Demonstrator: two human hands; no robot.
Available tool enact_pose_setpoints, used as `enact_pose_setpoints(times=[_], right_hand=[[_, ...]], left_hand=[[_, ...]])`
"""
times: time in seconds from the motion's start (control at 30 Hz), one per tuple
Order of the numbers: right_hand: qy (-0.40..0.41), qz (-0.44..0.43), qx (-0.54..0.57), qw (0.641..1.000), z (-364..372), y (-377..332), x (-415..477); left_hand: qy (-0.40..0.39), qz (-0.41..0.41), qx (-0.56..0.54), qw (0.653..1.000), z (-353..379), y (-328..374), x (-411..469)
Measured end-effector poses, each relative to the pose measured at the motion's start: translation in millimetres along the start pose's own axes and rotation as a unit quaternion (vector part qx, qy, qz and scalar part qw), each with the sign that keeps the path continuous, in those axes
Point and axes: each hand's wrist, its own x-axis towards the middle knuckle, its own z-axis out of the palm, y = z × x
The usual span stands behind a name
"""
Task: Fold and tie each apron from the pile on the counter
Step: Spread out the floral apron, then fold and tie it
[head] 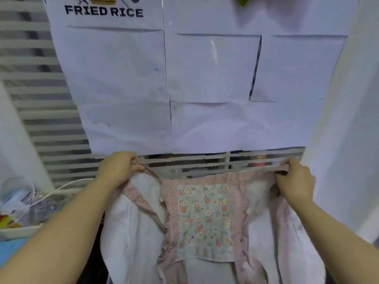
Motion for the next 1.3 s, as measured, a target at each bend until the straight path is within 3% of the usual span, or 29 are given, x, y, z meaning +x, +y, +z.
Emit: enact_pose_setpoints(times=[0.07, 0.17, 0.3, 0.4, 0.5, 0.6, 0.7, 0.77, 0.87, 1.0, 1.13, 1.3], right_hand=[[-0.069, 0.012, -0.021, 0.997, 10, 17, -6], [-0.11, 0.034, -0.034, 0.993, 20, 37, -10], [-0.182, 0.059, 0.016, 0.981, 37, 48, -14], [-0.269, 0.027, 0.012, 0.963, 61, 49, -22], [-0.343, -0.008, 0.008, 0.939, 80, 44, -35], [-0.373, 0.004, 0.018, 0.928, 96, 44, -54], [-0.447, 0.041, 0.018, 0.894, 113, 49, -80], [-0.485, 0.079, 0.045, 0.87, 122, 53, -93], [-0.447, 0.193, 0.161, 0.858, 126, 52, -98], [-0.391, 0.306, 0.229, 0.837, 135, 59, -99], [-0.361, 0.3, 0.217, 0.856, 130, 64, -116], [-0.381, 0.303, 0.242, 0.839, 125, 66, -122]], left_hand=[[-0.011, -0.007, 0.014, 1.0, 18, -11, -3], [0.003, -0.013, 0.031, 0.999, 37, -30, -6], [0.051, 0.02, 0.154, 0.987, 61, -40, -12], [0.063, -0.001, 0.233, 0.971, 87, -43, -14], [0.055, 0.071, 0.245, 0.965, 108, -34, -24], [-0.103, 0.08, 0.15, 0.98, 137, -22, -41], [-0.222, -0.013, 0.019, 0.975, 169, -19, -60], [-0.243, -0.089, -0.066, 0.964, 187, -21, -72], [-0.191, -0.209, -0.191, 0.94, 204, -29, -82], [-0.058, -0.373, -0.339, 0.862, 222, -38, -90], [0.021, -0.405, -0.334, 0.851, 235, -33, -115], [-0.041, -0.402, -0.438, 0.803, 244, -24, -123]])
